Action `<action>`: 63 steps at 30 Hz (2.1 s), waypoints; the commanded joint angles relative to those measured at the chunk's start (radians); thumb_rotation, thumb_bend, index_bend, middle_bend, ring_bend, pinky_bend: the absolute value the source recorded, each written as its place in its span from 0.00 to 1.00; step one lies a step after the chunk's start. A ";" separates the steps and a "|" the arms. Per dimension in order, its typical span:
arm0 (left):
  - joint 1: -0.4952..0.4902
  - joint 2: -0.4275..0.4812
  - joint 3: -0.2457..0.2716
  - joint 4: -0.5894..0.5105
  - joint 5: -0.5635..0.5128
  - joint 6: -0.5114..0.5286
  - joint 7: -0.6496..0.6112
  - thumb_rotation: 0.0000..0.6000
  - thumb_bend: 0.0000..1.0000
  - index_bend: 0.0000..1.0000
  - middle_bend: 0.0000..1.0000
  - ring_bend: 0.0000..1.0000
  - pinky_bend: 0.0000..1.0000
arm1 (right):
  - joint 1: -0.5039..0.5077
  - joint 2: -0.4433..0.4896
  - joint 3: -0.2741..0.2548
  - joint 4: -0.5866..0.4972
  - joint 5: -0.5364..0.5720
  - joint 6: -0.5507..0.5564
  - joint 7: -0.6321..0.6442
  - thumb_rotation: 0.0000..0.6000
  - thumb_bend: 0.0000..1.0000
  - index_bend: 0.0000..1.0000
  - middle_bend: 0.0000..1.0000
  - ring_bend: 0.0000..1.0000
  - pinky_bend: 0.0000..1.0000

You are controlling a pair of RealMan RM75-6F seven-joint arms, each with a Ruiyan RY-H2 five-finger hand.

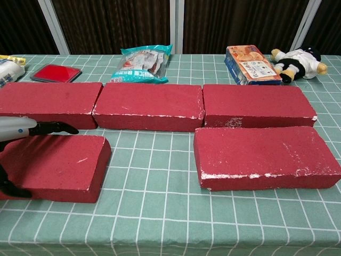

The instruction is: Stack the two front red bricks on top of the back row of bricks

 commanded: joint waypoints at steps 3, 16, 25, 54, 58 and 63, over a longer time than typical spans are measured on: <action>-0.009 0.003 0.005 -0.003 -0.014 -0.006 0.006 1.00 0.00 0.00 0.00 0.00 0.00 | 0.000 -0.002 0.001 0.004 0.002 0.000 0.004 1.00 0.00 0.00 0.00 0.00 0.00; -0.020 -0.006 0.020 -0.005 -0.050 0.010 0.046 1.00 0.19 0.00 0.07 0.00 0.00 | -0.005 -0.007 0.005 0.011 0.011 0.008 0.008 1.00 0.00 0.00 0.00 0.00 0.00; -0.012 0.022 0.019 -0.059 -0.009 0.070 0.064 1.00 0.25 0.02 0.13 0.10 0.00 | -0.005 -0.008 0.007 0.014 0.014 0.008 0.012 1.00 0.00 0.00 0.00 0.00 0.00; -0.439 0.059 -0.196 0.151 -0.499 -0.238 0.060 1.00 0.25 0.02 0.12 0.09 0.00 | -0.007 0.032 0.031 -0.028 0.025 0.027 0.022 1.00 0.00 0.00 0.00 0.00 0.00; -0.480 0.039 -0.174 0.172 -0.534 -0.249 0.071 1.00 0.25 0.02 0.12 0.08 0.00 | -0.007 0.029 0.034 -0.018 0.027 0.030 0.031 1.00 0.00 0.00 0.00 0.00 0.00; -0.507 0.014 -0.150 0.186 -0.541 -0.243 0.077 1.00 0.25 0.02 0.12 0.08 0.00 | -0.010 0.027 0.036 -0.009 0.029 0.035 0.043 1.00 0.00 0.00 0.00 0.00 0.00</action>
